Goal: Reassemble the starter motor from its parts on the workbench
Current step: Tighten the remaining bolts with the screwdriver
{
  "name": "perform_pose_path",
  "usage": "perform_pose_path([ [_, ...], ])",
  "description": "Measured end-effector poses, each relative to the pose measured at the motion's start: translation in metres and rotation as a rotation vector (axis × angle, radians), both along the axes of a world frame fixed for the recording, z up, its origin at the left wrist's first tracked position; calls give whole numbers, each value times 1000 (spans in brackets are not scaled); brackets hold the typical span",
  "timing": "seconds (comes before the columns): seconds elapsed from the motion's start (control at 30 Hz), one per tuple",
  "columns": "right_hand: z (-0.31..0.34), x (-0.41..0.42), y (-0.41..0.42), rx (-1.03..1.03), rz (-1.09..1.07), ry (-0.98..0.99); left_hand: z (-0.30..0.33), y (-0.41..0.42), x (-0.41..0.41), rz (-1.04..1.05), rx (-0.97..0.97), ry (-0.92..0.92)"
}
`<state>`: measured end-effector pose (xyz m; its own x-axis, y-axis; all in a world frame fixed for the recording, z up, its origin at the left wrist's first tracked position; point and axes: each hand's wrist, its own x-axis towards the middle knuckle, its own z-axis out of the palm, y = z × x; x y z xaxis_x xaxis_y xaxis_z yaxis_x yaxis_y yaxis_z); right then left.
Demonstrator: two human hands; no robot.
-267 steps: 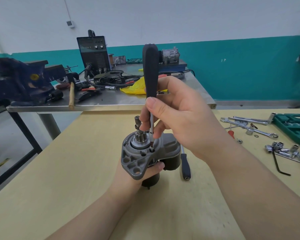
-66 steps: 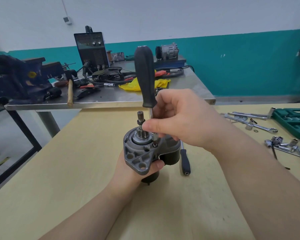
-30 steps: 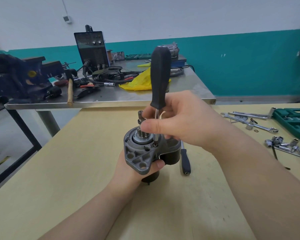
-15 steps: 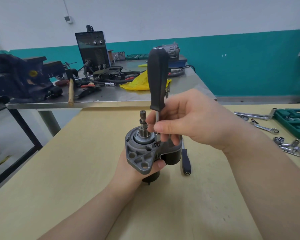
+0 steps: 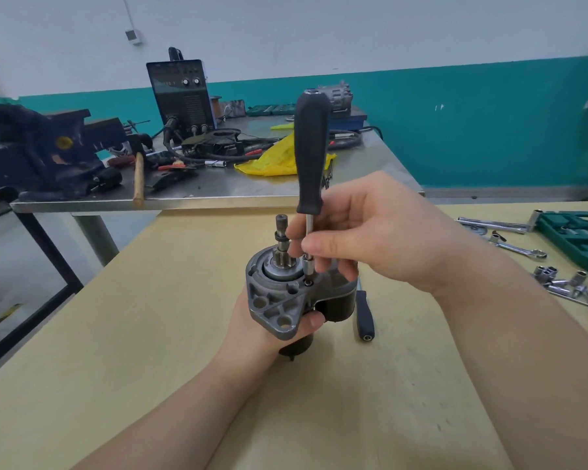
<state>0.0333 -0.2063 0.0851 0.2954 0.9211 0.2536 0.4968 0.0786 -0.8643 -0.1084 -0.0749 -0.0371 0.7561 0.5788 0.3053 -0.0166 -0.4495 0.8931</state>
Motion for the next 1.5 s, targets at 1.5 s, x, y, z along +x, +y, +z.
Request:
perform_pose_path([
  [1.5, 0, 1, 0, -42, -26, -105, 1, 0, 6, -36, 90, 2],
])
